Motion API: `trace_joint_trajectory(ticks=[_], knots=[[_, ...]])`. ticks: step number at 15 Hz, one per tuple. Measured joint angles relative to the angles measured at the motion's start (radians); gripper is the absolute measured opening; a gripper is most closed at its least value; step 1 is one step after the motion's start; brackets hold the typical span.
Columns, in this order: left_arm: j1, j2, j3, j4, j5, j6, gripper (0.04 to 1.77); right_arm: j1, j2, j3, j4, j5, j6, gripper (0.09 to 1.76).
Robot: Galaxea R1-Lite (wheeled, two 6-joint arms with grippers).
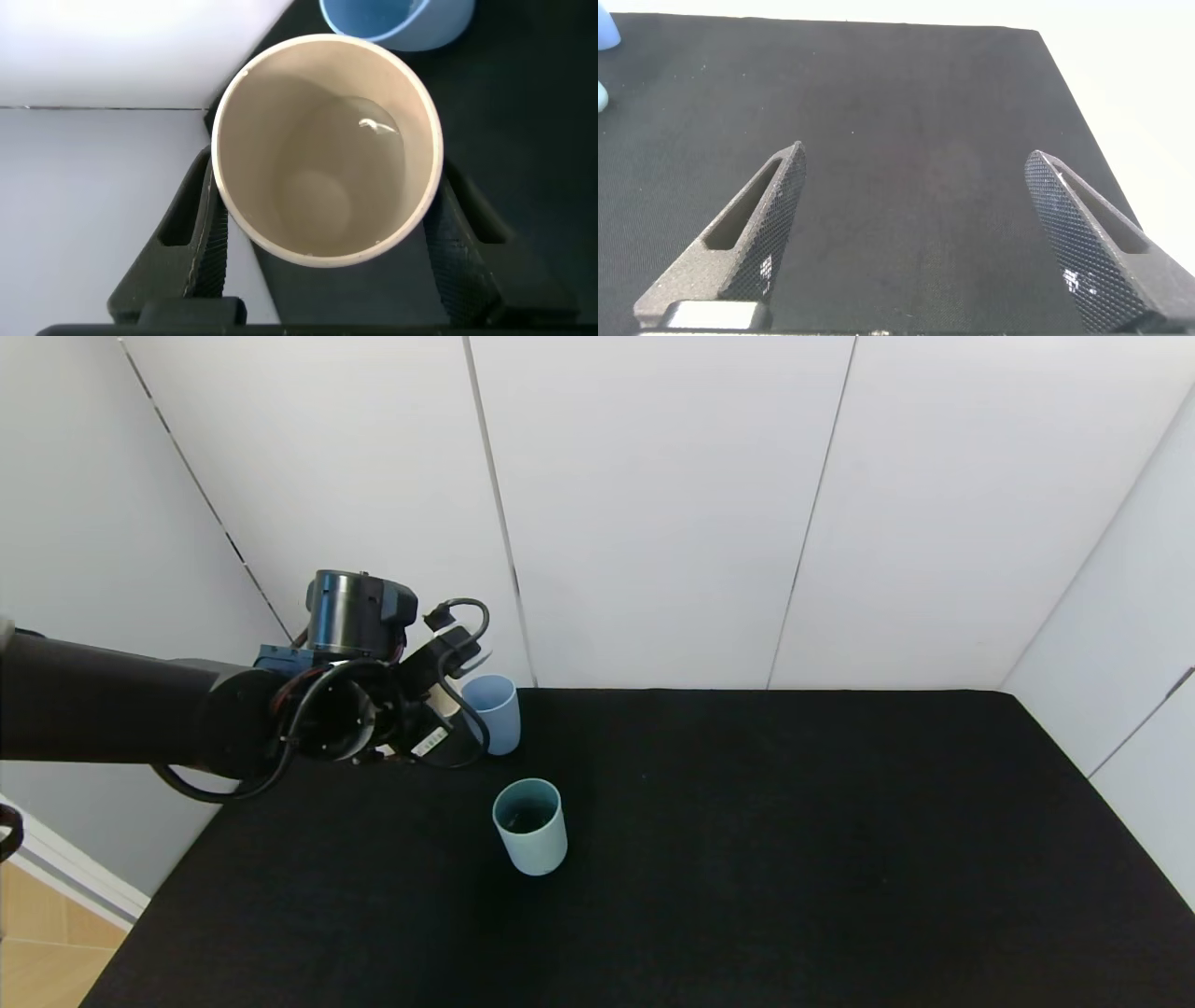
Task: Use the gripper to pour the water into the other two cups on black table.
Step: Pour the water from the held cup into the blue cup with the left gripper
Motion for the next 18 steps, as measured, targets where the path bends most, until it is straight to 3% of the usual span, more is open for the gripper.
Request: trace_joint_trajectory(ticks=[18], knots=[[0.002, 0.216, -0.253, -0.016, 0.162, 0.245, 1.22, 0.000, 0.000, 0.000, 0.000, 0.000, 0.000, 1.71]])
